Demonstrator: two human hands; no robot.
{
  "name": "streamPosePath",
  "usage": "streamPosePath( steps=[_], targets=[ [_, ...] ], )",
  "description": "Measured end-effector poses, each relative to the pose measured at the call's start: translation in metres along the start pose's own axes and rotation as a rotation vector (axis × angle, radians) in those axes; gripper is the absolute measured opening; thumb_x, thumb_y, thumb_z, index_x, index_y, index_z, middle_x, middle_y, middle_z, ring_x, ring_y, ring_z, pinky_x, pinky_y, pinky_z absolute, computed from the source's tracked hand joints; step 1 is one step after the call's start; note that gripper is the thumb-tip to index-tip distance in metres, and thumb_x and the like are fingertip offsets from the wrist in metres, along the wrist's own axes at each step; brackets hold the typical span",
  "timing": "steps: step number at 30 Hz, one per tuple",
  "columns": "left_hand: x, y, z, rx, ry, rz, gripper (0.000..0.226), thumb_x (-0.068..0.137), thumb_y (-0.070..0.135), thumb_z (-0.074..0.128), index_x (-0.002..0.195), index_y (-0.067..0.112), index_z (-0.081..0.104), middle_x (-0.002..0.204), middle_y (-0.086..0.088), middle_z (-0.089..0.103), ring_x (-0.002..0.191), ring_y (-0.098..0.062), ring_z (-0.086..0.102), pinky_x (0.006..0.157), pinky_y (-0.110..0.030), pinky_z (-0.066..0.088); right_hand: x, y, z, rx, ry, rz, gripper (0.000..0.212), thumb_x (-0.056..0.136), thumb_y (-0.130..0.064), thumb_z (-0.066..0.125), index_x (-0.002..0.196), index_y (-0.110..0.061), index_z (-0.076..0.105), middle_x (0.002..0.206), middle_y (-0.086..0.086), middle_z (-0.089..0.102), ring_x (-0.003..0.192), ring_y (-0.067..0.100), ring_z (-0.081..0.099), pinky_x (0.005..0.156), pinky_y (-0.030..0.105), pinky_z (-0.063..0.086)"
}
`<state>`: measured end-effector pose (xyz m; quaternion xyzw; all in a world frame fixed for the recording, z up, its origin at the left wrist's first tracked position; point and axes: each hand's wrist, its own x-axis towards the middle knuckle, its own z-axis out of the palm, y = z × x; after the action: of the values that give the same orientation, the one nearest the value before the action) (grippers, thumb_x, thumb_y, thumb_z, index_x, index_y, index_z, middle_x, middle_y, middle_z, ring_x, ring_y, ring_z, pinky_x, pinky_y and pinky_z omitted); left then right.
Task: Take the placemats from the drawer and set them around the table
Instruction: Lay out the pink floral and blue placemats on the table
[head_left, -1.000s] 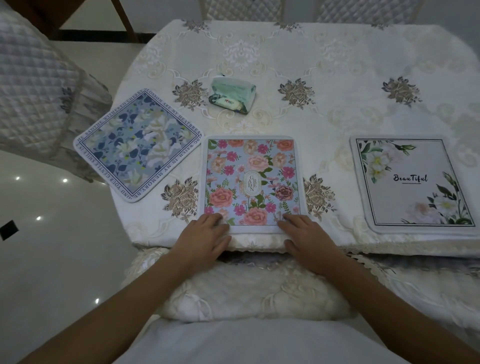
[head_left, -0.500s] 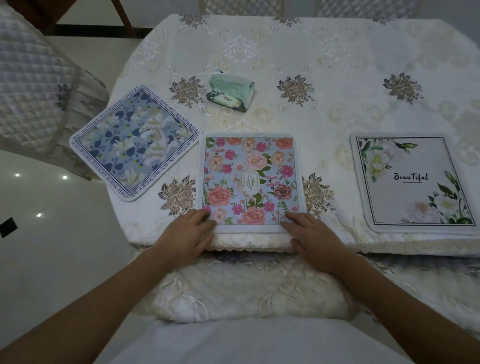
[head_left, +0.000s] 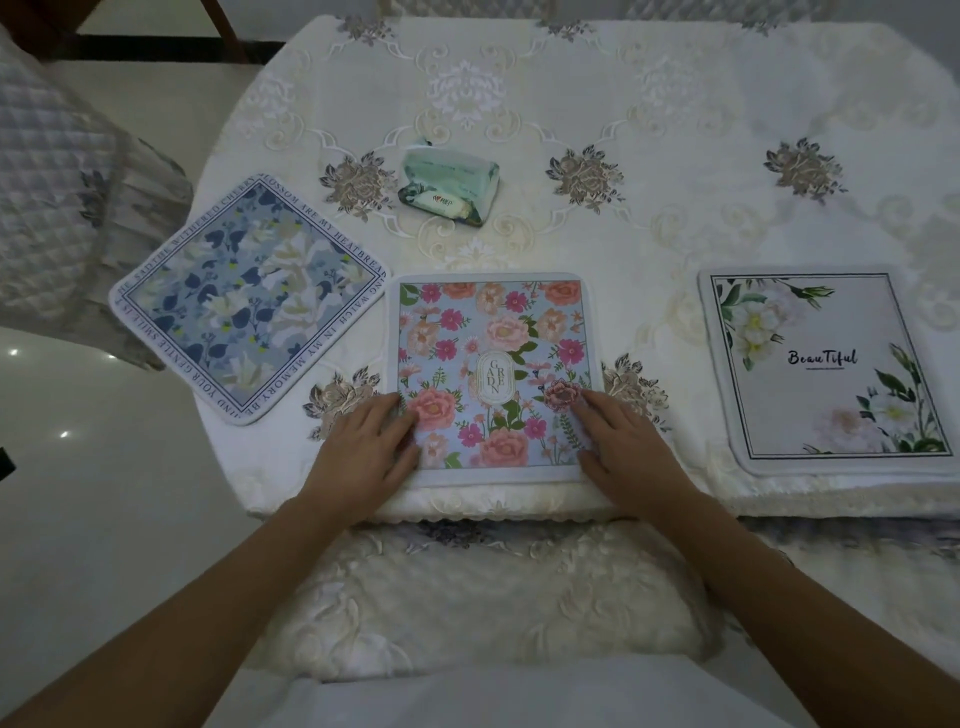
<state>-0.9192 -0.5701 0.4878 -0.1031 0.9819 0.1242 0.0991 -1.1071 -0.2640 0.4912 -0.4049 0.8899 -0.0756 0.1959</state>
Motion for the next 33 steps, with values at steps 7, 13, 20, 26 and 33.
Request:
streamPosePath(
  steps=[7, 13, 20, 26, 33],
  targets=[
    [0.063, -0.003, -0.014, -0.026, 0.025, -0.057, 0.058, 0.1, 0.05, 0.029, 0.141, 0.014, 0.05, 0.151, -0.016, 0.043, 0.138, -0.033, 0.04, 0.111, -0.048, 0.035, 0.068, 0.003, -0.021, 0.002, 0.03, 0.066, 0.061, 0.097, -0.042, 0.045, 0.151, -0.016, 0.031, 0.157, 0.007, 0.028, 0.144, 0.027, 0.025, 0.118, 0.048, 0.024],
    [0.116, -0.008, -0.028, -0.041, 0.021, -0.095, 0.066, 0.099, 0.055, 0.022, 0.146, 0.015, 0.044, 0.156, -0.017, 0.036, 0.144, -0.034, 0.03, 0.118, -0.05, 0.025, 0.126, -0.002, -0.036, 0.031, 0.061, 0.088, 0.063, 0.096, -0.038, 0.048, 0.151, -0.015, 0.029, 0.157, 0.009, 0.028, 0.144, 0.028, 0.024, 0.117, 0.044, 0.023],
    [0.159, 0.021, -0.034, -0.048, 0.03, 0.012, 0.065, 0.099, 0.052, 0.024, 0.151, 0.015, 0.04, 0.157, -0.014, 0.036, 0.146, -0.032, 0.028, 0.121, -0.047, 0.02, 0.179, -0.046, -0.033, 0.041, 0.073, -0.077, 0.061, 0.096, -0.042, 0.04, 0.148, -0.013, 0.036, 0.156, 0.012, 0.032, 0.144, 0.031, 0.026, 0.117, 0.051, 0.024],
    [0.158, 0.002, -0.028, -0.025, 0.005, -0.034, 0.063, 0.098, 0.051, 0.026, 0.148, 0.016, 0.043, 0.157, -0.014, 0.037, 0.144, -0.033, 0.032, 0.118, -0.048, 0.025, 0.185, -0.035, -0.029, 0.008, 0.065, -0.048, 0.059, 0.096, -0.038, 0.046, 0.149, -0.016, 0.034, 0.159, 0.007, 0.027, 0.146, 0.027, 0.021, 0.118, 0.048, 0.021],
    [0.13, -0.035, -0.027, -0.062, 0.028, -0.094, 0.06, 0.103, 0.054, 0.024, 0.148, 0.017, 0.04, 0.159, -0.012, 0.031, 0.147, -0.029, 0.027, 0.117, -0.05, 0.028, 0.148, 0.004, -0.036, 0.053, 0.137, 0.099, 0.055, 0.101, -0.036, 0.041, 0.151, -0.018, 0.029, 0.16, 0.006, 0.025, 0.147, 0.024, 0.02, 0.117, 0.045, 0.026]
  ],
)
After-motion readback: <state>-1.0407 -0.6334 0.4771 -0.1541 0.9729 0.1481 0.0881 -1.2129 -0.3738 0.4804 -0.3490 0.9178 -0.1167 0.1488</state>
